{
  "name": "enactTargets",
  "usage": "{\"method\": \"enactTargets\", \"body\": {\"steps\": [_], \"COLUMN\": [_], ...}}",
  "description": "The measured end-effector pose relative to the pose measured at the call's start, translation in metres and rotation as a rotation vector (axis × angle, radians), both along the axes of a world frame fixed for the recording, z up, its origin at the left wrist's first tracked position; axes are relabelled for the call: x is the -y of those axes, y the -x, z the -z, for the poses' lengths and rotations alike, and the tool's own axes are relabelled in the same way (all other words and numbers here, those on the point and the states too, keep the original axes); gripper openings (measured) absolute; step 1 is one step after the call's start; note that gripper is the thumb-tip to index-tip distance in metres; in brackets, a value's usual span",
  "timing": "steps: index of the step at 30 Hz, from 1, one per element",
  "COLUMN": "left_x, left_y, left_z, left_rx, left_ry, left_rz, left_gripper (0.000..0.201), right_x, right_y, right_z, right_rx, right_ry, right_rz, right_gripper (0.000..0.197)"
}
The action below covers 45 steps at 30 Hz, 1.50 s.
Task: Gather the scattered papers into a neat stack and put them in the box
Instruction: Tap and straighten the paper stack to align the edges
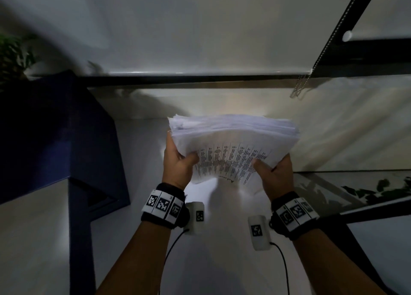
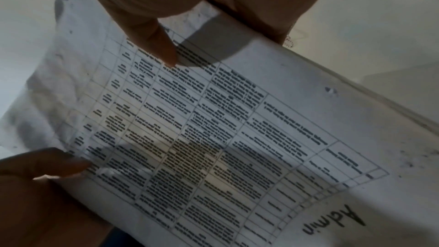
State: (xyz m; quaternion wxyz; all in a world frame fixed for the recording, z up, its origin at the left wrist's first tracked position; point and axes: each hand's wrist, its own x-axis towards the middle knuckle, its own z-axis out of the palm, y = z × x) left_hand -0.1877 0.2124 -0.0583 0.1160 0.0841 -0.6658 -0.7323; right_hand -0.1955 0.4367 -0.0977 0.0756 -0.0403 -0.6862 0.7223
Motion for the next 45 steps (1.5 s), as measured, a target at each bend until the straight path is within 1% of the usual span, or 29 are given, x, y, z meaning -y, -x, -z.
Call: {"method": "enactTargets", "body": {"steps": [1,3,6,8,11,14,15,17,19,21,23,25,27,28,30,31,33,35,39,42,45], "left_x": [-0.001,-0.004,-0.009,-0.013,-0.014,-0.009,-0.007,-0.005,-0.003,-0.003,-0.004,-0.006,-0.010,-0.012,-0.015,-0.016,-0.015,-0.015,-0.017,-0.015,-0.014], "left_y": [0.001,0.002,0.005,0.006,0.007,0.005,0.003,-0.002,-0.005,-0.007,-0.007,-0.005,0.000,0.002,0.006,0.008,0.012,0.014,0.017,0.017,0.014], "left_z": [-0.001,-0.004,-0.002,-0.003,-0.009,-0.013,-0.013,-0.015,-0.022,-0.032,-0.044,-0.053,-0.059,-0.061,-0.061,-0.060,-0.058,-0.058,-0.058,-0.057,-0.058], "left_rx": [-0.001,-0.016,-0.006,0.001,-0.019,-0.057,-0.053,-0.052,-0.079,-0.157,-0.255,-0.312,-0.298,-0.276,-0.234,-0.217,-0.207,-0.208,-0.209,-0.229,-0.260], "left_ry": [-0.004,0.005,0.052,0.055,0.025,0.053,0.052,0.065,0.074,0.046,0.015,0.017,0.053,0.077,0.107,0.114,0.129,0.132,0.166,0.173,0.175], "left_rz": [-0.011,-0.036,-0.061,-0.088,-0.108,-0.100,-0.099,-0.107,-0.112,-0.111,-0.118,-0.151,-0.224,-0.271,-0.351,-0.382,-0.417,-0.411,-0.399,-0.376,-0.340], "left_gripper": [0.083,0.080,0.062,0.052,0.048,0.048,0.050,0.052,0.047,0.042,0.040,0.041,0.039,0.033,0.014,0.010,0.016,0.018,0.014,0.015,0.012], "right_x": [0.000,0.002,0.006,0.009,0.010,0.008,0.007,0.008,0.009,0.012,0.015,0.020,0.026,0.029,0.033,0.034,0.036,0.036,0.036,0.036,0.036], "right_y": [0.000,0.001,0.003,0.003,0.004,0.003,0.001,-0.001,-0.002,-0.002,-0.002,-0.002,0.002,0.004,0.009,0.012,0.016,0.018,0.021,0.021,0.022], "right_z": [-0.002,-0.006,-0.008,-0.011,-0.018,-0.020,-0.020,-0.026,-0.039,-0.056,-0.075,-0.092,-0.103,-0.106,-0.107,-0.107,-0.105,-0.105,-0.105,-0.105,-0.105], "right_rx": [-0.014,-0.043,-0.026,-0.021,-0.023,-0.017,0.006,0.030,-0.015,-0.077,-0.126,-0.152,-0.160,-0.163,-0.141,-0.119,-0.088,-0.084,-0.096,-0.108,-0.122], "right_ry": [-0.002,-0.031,-0.083,-0.102,-0.099,-0.117,-0.131,-0.139,-0.124,-0.065,-0.008,-0.008,-0.051,-0.078,-0.133,-0.152,-0.171,-0.170,-0.208,-0.227,-0.210], "right_rz": [0.007,0.029,0.046,0.068,0.070,0.030,0.010,-0.027,-0.040,-0.036,-0.030,-0.013,0.072,0.134,0.248,0.287,0.320,0.333,0.350,0.350,0.335], "right_gripper": [0.061,0.061,0.049,0.045,0.047,0.045,0.046,0.054,0.063,0.065,0.056,0.044,0.035,0.032,0.028,0.025,0.021,0.018,0.016,0.016,0.019]}}
